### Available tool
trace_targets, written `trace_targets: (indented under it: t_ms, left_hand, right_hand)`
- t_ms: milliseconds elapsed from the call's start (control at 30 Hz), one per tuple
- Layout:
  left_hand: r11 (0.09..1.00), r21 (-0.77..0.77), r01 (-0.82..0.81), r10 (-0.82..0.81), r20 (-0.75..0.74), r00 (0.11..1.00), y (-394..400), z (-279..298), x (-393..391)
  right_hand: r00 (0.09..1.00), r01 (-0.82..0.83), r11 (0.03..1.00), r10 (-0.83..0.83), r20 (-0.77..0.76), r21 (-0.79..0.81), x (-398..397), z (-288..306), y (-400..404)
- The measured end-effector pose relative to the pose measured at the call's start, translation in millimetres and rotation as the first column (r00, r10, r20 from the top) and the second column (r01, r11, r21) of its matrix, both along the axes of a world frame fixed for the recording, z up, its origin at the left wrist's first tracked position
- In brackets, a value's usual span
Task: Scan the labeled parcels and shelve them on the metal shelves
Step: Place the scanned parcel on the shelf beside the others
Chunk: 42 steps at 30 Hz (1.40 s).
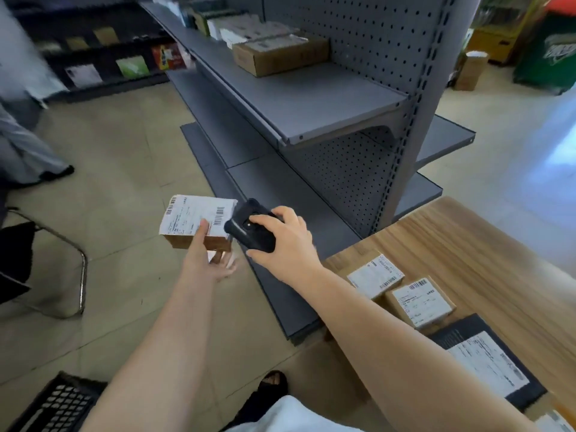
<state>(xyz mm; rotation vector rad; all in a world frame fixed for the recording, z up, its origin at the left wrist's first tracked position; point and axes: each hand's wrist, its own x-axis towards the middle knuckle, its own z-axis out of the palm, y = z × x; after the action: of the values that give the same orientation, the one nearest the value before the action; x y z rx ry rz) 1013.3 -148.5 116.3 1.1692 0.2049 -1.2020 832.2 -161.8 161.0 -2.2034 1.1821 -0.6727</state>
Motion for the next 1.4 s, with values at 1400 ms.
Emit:
trace_targets:
  t_ms: [1400]
  left_hand:
    - [0.436, 0.587, 0.682, -0.535, 0.779, -0.328, -384, 265, 14]
  right_hand:
    - [0.628, 0.776, 0.606, -0.765, 0.140, -0.174, 9, 211, -310]
